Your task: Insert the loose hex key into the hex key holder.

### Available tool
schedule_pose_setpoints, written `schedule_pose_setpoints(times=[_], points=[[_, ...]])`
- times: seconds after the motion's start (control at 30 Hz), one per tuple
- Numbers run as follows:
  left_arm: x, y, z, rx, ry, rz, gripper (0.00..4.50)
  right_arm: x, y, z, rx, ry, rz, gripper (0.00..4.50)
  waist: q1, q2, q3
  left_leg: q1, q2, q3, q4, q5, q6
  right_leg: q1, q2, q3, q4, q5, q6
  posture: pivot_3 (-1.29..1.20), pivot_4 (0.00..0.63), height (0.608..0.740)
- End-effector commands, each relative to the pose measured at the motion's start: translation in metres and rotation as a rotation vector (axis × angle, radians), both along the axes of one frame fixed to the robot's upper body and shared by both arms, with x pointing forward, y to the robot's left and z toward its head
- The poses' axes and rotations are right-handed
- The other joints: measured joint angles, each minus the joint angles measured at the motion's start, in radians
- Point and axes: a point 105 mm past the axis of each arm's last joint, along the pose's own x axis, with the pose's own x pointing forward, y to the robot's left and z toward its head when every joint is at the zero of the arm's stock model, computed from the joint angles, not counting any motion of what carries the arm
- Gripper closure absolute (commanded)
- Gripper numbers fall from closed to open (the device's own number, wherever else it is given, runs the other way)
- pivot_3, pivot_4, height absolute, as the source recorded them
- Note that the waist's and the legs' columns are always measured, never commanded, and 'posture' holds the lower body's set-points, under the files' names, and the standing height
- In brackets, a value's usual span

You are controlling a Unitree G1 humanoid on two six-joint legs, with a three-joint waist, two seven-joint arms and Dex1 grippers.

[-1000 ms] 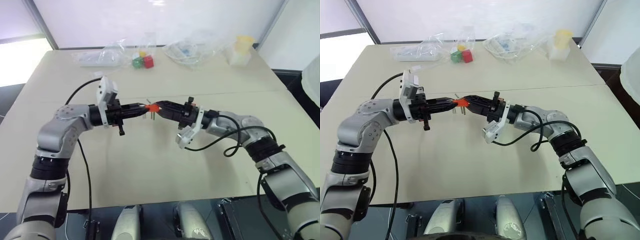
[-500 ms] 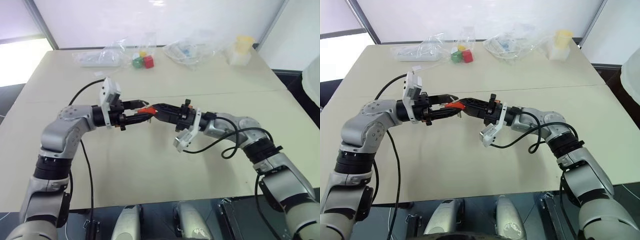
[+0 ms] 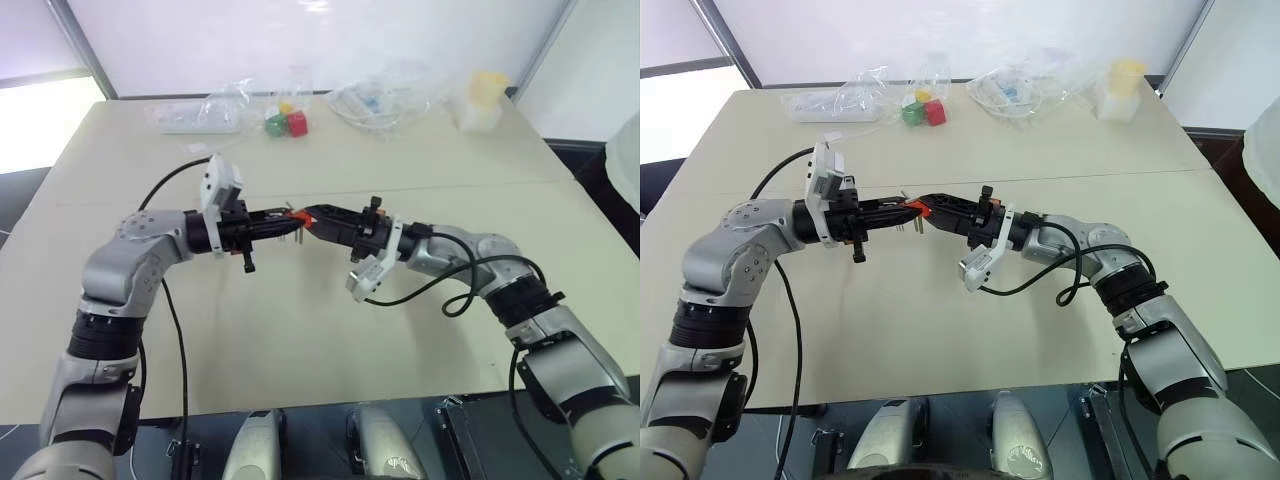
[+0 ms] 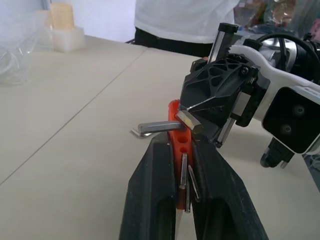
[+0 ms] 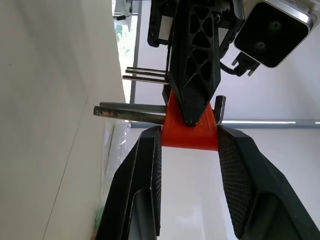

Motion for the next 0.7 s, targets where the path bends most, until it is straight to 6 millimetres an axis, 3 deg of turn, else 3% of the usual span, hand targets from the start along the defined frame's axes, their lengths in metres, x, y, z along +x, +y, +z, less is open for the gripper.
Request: schedule_pose_setpoints(times=[0.03,0.33,0.57,0.7], points=[[-0.002,0.001,0.01,-0.014,-0.035,0.005,4.44,-0.003,0.001,0.01,0.04,-0.014,0.015,3.45,0.0,0.0,0.0,0.0,0.0,0.0,0.0,0.0,0.0,0.0,0.0,0.0,0.0,0.0,0.0,0.0,0.15,0.74],[-0.001,0.001,0.009,-0.002,-0.046,0.019,4.44,0.0,0.0,0.006,0.042,0.036,-0.002,3.45,0.0,0.0,0.0,0.0,0.0,0.0,0.0,0.0,0.0,0.0,0.0,0.0,0.0,0.0,0.0,0.0,0.15,0.74],[0.0,0.002,0.008,0.002,-0.048,0.021,4.5,0.004,-0.003,0.001,0.019,0.077,-0.041,0.05,0.0,0.0,0.0,0.0,0.0,0.0,0.0,0.0,0.0,0.0,0.0,0.0,0.0,0.0,0.0,0.0,0.15,0.74],[-0.001,0.002,0.008,0.006,-0.05,0.023,4.5,0.012,-0.013,-0.006,0.001,0.135,-0.105,0.05,0.001,0.0,0.0,0.0,0.0,0.0,0.0,0.0,0.0,0.0,0.0,0.0,0.0,0.0,0.0,0.0,0.15,0.74]])
